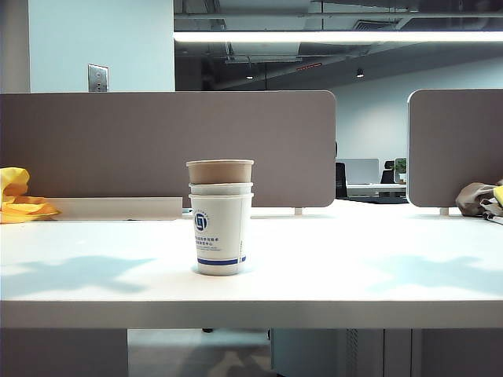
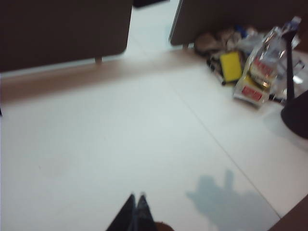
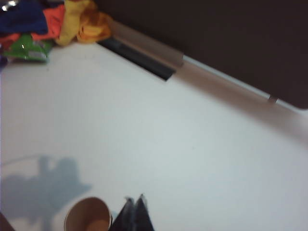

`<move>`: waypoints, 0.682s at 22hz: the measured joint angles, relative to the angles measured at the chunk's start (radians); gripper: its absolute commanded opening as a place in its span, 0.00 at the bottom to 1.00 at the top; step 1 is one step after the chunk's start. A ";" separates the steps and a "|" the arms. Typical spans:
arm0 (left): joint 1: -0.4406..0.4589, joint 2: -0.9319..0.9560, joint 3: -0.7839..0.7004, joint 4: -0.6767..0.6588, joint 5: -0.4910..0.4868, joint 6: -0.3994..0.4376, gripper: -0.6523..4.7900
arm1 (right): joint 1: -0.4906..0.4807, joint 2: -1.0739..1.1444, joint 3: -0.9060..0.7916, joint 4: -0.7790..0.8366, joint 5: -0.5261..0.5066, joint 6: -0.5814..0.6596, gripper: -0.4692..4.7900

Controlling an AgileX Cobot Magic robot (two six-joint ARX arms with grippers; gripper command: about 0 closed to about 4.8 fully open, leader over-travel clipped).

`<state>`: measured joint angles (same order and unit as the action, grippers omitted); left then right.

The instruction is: Pick up all the paper cups on the table one by one and stack them together.

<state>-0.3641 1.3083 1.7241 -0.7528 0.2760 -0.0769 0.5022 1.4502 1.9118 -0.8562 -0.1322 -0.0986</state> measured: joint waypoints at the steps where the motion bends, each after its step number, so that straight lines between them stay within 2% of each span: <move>1: 0.000 -0.024 -0.009 0.005 0.000 0.008 0.11 | 0.000 -0.011 -0.001 0.009 0.000 -0.005 0.08; 6: 0.000 -0.153 -0.128 0.034 -0.024 0.020 0.11 | 0.002 -0.115 -0.089 0.090 -0.003 -0.011 0.08; 9: 0.000 -0.263 -0.231 0.075 -0.031 0.020 0.11 | 0.003 -0.221 -0.216 0.155 -0.015 -0.012 0.08; 10: 0.000 -0.302 -0.268 0.094 -0.038 0.019 0.11 | 0.003 -0.266 -0.269 0.183 -0.019 -0.011 0.08; 12: 0.000 -0.474 -0.436 0.179 -0.083 0.020 0.11 | 0.003 -0.405 -0.436 0.294 -0.023 -0.011 0.08; 15: 0.000 -0.604 -0.581 0.262 -0.123 0.021 0.11 | 0.003 -0.552 -0.635 0.419 -0.023 -0.011 0.08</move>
<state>-0.3641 0.7040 1.1427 -0.4904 0.1528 -0.0563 0.5056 0.8982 1.2770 -0.4374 -0.1551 -0.1097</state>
